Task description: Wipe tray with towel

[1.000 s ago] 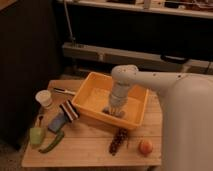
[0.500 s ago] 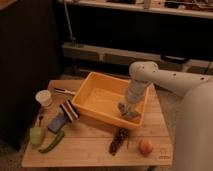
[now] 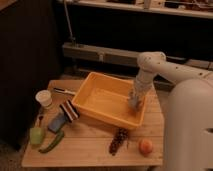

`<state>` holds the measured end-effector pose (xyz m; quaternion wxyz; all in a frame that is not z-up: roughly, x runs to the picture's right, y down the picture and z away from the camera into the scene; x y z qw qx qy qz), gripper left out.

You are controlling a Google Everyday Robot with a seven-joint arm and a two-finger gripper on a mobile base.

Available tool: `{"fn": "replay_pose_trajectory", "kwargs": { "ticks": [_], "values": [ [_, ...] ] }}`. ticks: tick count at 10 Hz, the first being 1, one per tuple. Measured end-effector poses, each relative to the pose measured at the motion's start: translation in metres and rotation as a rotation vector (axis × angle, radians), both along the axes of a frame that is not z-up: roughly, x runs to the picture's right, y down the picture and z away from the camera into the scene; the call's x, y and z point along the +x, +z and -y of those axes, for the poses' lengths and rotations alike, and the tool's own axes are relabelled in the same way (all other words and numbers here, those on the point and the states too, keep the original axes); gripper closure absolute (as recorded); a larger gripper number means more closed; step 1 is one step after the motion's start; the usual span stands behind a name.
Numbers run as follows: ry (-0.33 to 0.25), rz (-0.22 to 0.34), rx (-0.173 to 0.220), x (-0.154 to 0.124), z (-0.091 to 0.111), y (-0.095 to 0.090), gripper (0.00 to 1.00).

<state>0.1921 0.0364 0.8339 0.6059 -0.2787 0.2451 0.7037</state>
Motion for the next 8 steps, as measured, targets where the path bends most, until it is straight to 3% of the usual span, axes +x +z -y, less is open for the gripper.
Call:
{"fn": "replay_pose_trajectory", "kwargs": {
  "ticks": [2, 4, 8],
  "values": [
    [-0.033, -0.002, 0.023, -0.008, 0.034, 0.021, 1.0],
    [-0.048, 0.023, 0.032, -0.029, 0.051, 0.037, 1.0],
    [-0.099, 0.139, 0.065, -0.106, 0.076, 0.047, 1.0]
  ]
}}
